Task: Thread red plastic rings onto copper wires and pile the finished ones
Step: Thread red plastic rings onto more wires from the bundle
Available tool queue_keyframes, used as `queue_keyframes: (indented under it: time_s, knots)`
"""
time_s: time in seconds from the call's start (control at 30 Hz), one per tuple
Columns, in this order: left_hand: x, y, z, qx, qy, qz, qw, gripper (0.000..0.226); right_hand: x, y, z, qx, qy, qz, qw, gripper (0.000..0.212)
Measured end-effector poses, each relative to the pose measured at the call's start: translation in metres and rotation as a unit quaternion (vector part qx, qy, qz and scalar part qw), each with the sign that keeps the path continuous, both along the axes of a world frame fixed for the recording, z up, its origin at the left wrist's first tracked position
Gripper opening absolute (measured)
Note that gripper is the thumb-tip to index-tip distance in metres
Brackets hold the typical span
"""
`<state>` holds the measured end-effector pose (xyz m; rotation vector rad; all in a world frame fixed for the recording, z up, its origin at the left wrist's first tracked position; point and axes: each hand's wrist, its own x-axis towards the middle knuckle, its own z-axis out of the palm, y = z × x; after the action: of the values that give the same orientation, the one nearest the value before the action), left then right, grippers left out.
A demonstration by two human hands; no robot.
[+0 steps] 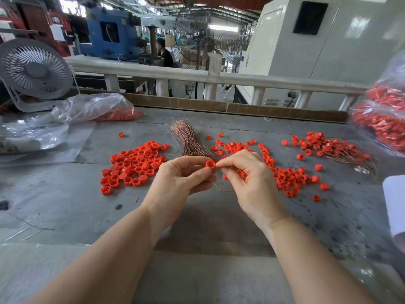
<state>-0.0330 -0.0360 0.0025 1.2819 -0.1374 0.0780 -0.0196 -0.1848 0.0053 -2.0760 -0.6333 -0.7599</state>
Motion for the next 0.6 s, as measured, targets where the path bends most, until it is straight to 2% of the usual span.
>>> queue_keyframes:
  time_s: [0.37, 0.6]
  knots:
    - [-0.0005, 0.0009, -0.0002, 0.005, -0.004, 0.006, 1.0, 0.019, -0.0018, 0.0004, 0.0013, -0.003, 0.045, 0.001, 0.999, 0.013]
    - [0.0006, 0.0011, 0.0003, -0.038, 0.027, -0.021, 0.999, 0.02, -0.0011, 0.0, 0.0016, 0.011, 0.075, 0.003, 0.997, 0.012]
